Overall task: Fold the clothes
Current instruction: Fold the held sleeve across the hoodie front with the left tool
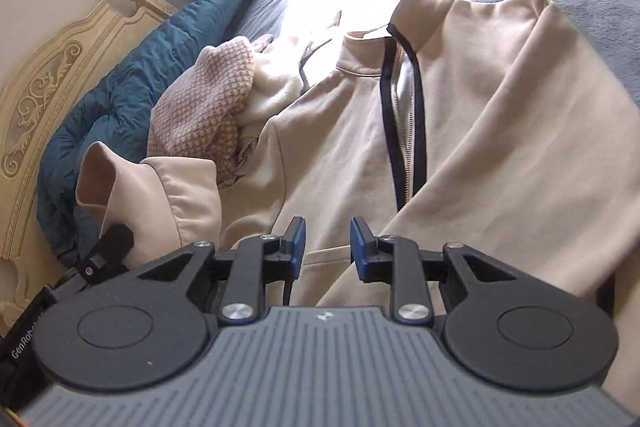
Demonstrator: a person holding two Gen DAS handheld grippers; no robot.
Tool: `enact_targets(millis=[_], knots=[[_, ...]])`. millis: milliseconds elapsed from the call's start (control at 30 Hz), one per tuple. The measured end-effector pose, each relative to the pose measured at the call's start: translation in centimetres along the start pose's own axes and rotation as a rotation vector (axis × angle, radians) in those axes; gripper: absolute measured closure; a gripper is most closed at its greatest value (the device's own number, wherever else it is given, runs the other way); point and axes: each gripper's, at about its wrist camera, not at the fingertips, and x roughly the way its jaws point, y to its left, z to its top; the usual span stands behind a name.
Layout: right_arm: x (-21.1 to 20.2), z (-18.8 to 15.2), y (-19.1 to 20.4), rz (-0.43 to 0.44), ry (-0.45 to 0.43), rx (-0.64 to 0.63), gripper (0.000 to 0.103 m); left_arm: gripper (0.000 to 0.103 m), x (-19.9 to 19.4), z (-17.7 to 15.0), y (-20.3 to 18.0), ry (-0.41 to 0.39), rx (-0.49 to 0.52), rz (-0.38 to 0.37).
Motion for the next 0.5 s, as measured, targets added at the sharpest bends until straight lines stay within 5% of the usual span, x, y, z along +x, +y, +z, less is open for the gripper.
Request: enact_targets(millis=[100, 200, 300, 500], knots=[[-1.7, -0.5, -3.6, -0.025, -0.021, 0.092, 0.077, 0.088, 3.1, -4.6, -1.8, 0.177, 0.099, -0.016], [-2.6, -1.0, -6.8, -0.048, -0.041, 0.179, 0.077, 0.082, 4.0, -7.4, -1.9, 0.318, 0.068, -0.061], [-2.8, -1.4, -8.3, -0.031, -0.026, 0.238, 0.074, 0.072, 2.6, -7.6, -0.2, 0.331, -0.003, -0.079], [-1.8, -0.9, -7.9, 0.024, 0.043, 0.205, 0.047, 0.061, 1.4, -6.4, 1.7, 0.360, -0.167, -0.053]])
